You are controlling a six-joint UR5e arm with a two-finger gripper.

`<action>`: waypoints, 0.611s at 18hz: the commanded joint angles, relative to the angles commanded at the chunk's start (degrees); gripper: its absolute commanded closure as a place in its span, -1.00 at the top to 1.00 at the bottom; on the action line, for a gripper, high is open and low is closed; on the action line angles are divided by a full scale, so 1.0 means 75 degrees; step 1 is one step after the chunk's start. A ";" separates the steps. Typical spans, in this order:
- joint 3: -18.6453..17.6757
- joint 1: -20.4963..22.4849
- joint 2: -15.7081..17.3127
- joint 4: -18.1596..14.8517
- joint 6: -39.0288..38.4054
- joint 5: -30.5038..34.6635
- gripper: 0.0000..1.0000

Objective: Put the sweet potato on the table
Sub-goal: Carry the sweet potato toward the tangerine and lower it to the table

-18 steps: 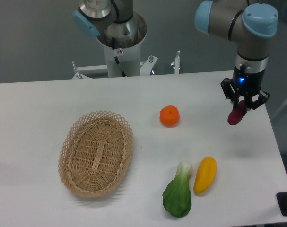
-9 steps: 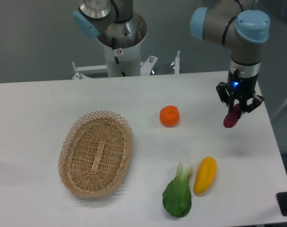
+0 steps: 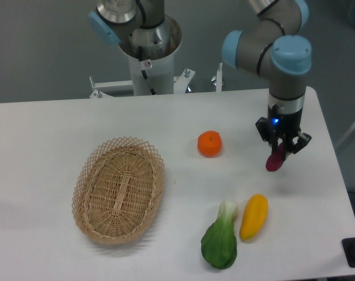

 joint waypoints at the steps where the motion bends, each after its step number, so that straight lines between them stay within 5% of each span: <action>1: -0.0012 -0.0082 -0.0036 0.0000 -0.0164 0.0070 -0.33; 6: -0.0082 -0.0317 -0.0282 0.0012 -0.1209 0.0129 -0.33; 11: -0.0468 -0.0352 -0.0270 0.0024 -0.0296 0.0481 -0.33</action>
